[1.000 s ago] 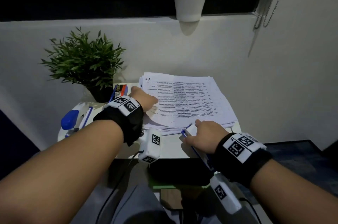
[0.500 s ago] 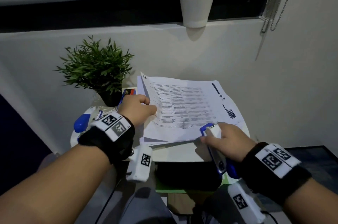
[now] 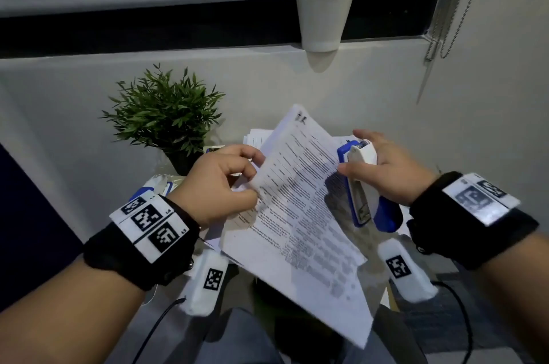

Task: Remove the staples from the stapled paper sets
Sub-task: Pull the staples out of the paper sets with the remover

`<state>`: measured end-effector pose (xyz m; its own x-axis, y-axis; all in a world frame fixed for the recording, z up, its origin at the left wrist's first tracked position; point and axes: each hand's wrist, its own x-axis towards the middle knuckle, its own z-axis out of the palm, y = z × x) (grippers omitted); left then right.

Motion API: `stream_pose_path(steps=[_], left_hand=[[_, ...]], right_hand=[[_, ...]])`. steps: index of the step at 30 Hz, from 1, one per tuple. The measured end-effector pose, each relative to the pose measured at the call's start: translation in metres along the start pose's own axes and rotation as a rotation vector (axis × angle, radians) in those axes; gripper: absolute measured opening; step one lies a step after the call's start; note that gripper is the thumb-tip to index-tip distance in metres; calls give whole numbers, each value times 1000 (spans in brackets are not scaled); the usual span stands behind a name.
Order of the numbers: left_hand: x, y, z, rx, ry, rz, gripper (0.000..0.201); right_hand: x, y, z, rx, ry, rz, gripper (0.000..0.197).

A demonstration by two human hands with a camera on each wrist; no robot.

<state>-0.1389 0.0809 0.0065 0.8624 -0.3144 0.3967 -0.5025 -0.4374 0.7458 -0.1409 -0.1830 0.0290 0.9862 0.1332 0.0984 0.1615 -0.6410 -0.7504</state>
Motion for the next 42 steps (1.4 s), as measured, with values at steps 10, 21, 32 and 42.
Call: stream_pose_path(steps=[10, 21, 32, 42], left_hand=[[-5, -15, -4, 247, -108, -371, 57], [-22, -12, 21, 187, 40, -388, 15], [-18, 35, 26, 383, -72, -228, 13], [-27, 35, 23, 324, -87, -202, 13]], right_hand=[[3, 32, 31, 369, 124, 171, 31], [4, 19, 0, 661, 665, -13, 66], [-4, -46, 18, 268, 416, -415, 30], [4, -25, 17, 158, 521, -223, 21]])
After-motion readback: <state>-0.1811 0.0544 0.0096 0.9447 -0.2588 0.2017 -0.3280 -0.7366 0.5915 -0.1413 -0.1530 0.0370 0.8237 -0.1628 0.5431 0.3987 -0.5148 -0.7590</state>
